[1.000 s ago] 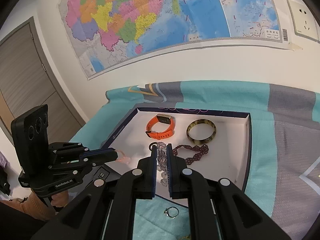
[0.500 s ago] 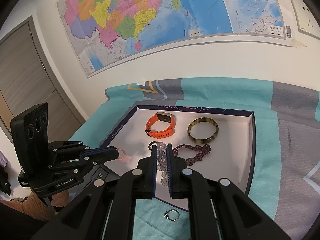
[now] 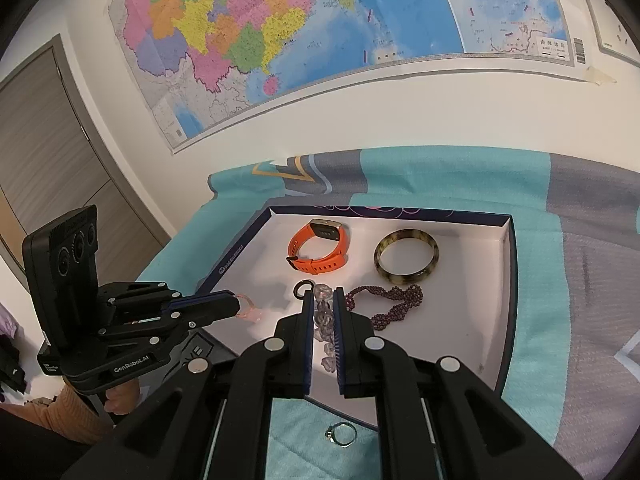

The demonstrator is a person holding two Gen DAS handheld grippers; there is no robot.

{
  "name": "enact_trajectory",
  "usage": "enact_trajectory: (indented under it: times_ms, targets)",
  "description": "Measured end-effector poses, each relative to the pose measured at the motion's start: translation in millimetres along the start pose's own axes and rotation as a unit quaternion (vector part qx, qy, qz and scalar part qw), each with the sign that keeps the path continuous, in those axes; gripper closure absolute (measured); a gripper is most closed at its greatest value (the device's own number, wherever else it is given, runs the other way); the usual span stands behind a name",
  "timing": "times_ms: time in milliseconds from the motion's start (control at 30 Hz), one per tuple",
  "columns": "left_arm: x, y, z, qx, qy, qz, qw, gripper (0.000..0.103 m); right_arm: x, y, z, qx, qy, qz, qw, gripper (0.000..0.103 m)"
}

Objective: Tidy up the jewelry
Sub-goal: 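Carry the pink ring and crystal bracelet over the white box with both grippers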

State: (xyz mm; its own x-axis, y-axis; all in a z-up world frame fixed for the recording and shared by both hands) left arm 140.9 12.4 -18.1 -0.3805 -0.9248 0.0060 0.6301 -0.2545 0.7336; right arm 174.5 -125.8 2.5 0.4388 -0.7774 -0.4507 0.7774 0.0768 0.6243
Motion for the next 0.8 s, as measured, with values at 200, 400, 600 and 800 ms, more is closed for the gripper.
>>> enact_trajectory:
  times_ms: [200,400,600,800]
  targets:
    - [-0.9,0.5,-2.9,-0.003,0.0,0.001,1.0,0.099,0.4,0.3,-2.3,-0.004,0.0,0.0,1.0,0.095]
    - [-1.0,1.3,-8.0,-0.007,0.001,0.002,1.0,0.099,2.1,0.3,-6.0,-0.009,0.0,-0.003,1.0,0.095]
    - [-2.4,0.7,-14.0,-0.013,0.001,0.006,0.9999,0.099,5.4,2.0,-13.7,-0.017,-0.002,-0.005,1.0,0.095]
    - [-4.3,-0.4,-22.6,-0.021,0.002,0.008,0.9997,0.099,11.1,5.1,-24.0,-0.026,-0.005,-0.011,1.0,0.095]
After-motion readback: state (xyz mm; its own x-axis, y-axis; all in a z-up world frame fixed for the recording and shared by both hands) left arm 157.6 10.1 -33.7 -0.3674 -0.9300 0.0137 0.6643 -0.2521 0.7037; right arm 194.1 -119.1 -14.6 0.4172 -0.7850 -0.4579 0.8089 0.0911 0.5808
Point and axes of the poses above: each gripper's, at about its wrist camera, not at the fingertips, and z roughly against the way its jaws point, x to its right, y to its top, the point moved 5 cm from there along -z, roughly the way its jaws point, and after that the axes turned 8 degrees about -z, right-handed, at the moved point
